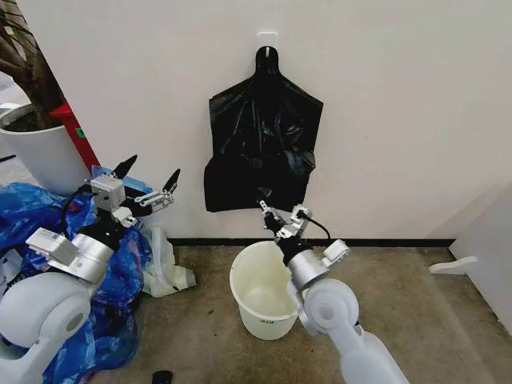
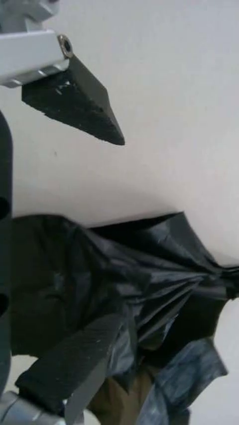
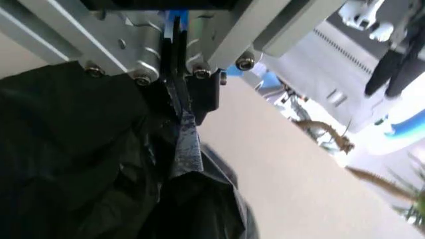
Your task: Place the garbage bag over the trash bin.
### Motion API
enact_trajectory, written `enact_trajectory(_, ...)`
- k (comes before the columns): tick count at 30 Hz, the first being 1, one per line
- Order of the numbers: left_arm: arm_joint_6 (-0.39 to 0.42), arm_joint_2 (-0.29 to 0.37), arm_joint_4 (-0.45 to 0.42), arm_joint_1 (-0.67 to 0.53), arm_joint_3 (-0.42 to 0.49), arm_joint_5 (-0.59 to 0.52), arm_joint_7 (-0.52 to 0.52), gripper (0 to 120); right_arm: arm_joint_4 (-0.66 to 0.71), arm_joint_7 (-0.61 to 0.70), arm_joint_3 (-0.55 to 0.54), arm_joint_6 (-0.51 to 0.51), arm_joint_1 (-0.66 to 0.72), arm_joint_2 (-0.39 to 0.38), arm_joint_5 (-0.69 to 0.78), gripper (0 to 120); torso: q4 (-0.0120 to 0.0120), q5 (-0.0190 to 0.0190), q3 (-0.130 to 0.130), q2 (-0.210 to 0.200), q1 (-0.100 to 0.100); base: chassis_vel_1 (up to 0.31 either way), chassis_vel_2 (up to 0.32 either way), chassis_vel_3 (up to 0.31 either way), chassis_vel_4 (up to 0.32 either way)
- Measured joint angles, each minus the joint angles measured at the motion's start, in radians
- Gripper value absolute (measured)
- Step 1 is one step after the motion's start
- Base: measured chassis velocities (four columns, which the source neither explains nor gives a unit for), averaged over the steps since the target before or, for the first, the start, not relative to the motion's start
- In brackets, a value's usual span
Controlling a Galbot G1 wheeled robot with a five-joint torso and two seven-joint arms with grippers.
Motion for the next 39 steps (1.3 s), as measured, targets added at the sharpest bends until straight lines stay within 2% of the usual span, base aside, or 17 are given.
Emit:
enact_trajectory(5,0.050,0.037,0.000,-0.089,0.094,-0.041,-0.021,100,-0.022,-0.009,-0.033,0.000,0.027,-0.007,-0.025,0,0.0000,0.0001,0.000,0.000,0.000,0.000,0.000,0.000,0.000)
enact_trajectory(9,0.094,0.081,0.029,-0.280,0.240,-0.074,-0.028,100,-0.034,-0.024,-0.036,0.001,0.029,-0.014,-0.063,0,-0.0006,0.0003,0.000,0.000,0.000,0.000,0.000,0.000,0.000)
enact_trajectory(11,0.101,0.085,0.035,-0.306,0.257,-0.079,-0.028,100,-0.035,-0.026,-0.035,0.001,0.029,-0.014,-0.067,0,-0.0005,0.0004,0.000,0.000,0.000,0.000,0.000,0.000,0.000)
enact_trajectory(15,0.149,0.098,0.095,-0.507,0.404,-0.090,-0.035,100,-0.037,-0.033,-0.026,0.005,0.026,-0.025,-0.084,0,-0.0005,0.0002,0.000,0.000,0.000,0.000,0.000,0.000,0.000)
enact_trajectory(18,0.241,0.092,0.122,-0.632,0.500,-0.091,-0.032,100,-0.038,-0.035,-0.024,0.007,0.025,-0.029,-0.091,0,-0.0003,-0.0001,0.000,0.000,0.000,0.000,0.000,0.000,0.000)
enact_trajectory(19,0.241,0.092,0.122,-0.632,0.500,-0.091,-0.032,100,-0.038,-0.035,-0.024,0.007,0.025,-0.029,-0.091,0,-0.0003,-0.0001,0.000,0.000,0.000,0.000,0.000,0.000,0.000)
enact_trajectory(21,0.336,0.085,0.122,-0.698,0.545,-0.101,-0.024,100,-0.040,-0.037,-0.023,0.007,0.025,-0.027,-0.093,0,-0.0003,0.0005,0.000,0.000,0.000,0.000,0.000,0.000,0.000)
enact_trajectory(22,0.457,0.062,0.120,-0.816,0.644,-0.147,-0.057,100,-0.044,-0.038,-0.021,0.008,0.024,-0.013,-0.093,0,-0.0005,0.0000,0.000,0.000,0.000,0.000,0.000,0.000,0.000)
enact_trajectory(25,0.545,0.029,0.145,-0.946,0.731,-0.197,-0.115,100,-0.044,-0.038,-0.017,0.010,0.024,-0.001,-0.093,0,-0.0002,-0.0001,0.000,0.000,0.000,0.000,0.000,0.000,0.000)
enact_trajectory(29,0.589,-0.012,0.195,-1.057,0.803,-0.218,-0.172,100,-0.036,-0.037,-0.015,0.011,0.020,0.000,-0.091,0,-0.0003,0.0004,0.000,0.000,0.000,0.000,0.000,0.000,0.000)
enact_trajectory(32,0.627,-0.066,0.238,-1.139,0.867,-0.253,-0.281,100,-0.026,-0.037,-0.012,0.011,0.008,-0.009,-0.089,0,-0.0004,0.0007,0.000,0.000,0.000,0.000,0.000,0.000,0.000)
enact_trajectory(38,0.650,-0.139,0.298,-1.207,0.937,-0.277,-0.319,100,-0.010,-0.037,0.007,0.011,-0.013,-0.022,-0.087,0,0.0000,0.0005,0.000,0.000,0.000,0.000,0.000,0.000,0.000)
enact_trajectory(39,0.658,-0.163,0.315,-1.222,0.964,-0.277,-0.328,100,-0.006,-0.037,0.014,0.012,-0.019,-0.026,-0.086,0,-0.0006,0.0001,0.000,0.000,0.000,0.000,0.000,0.000,0.000)
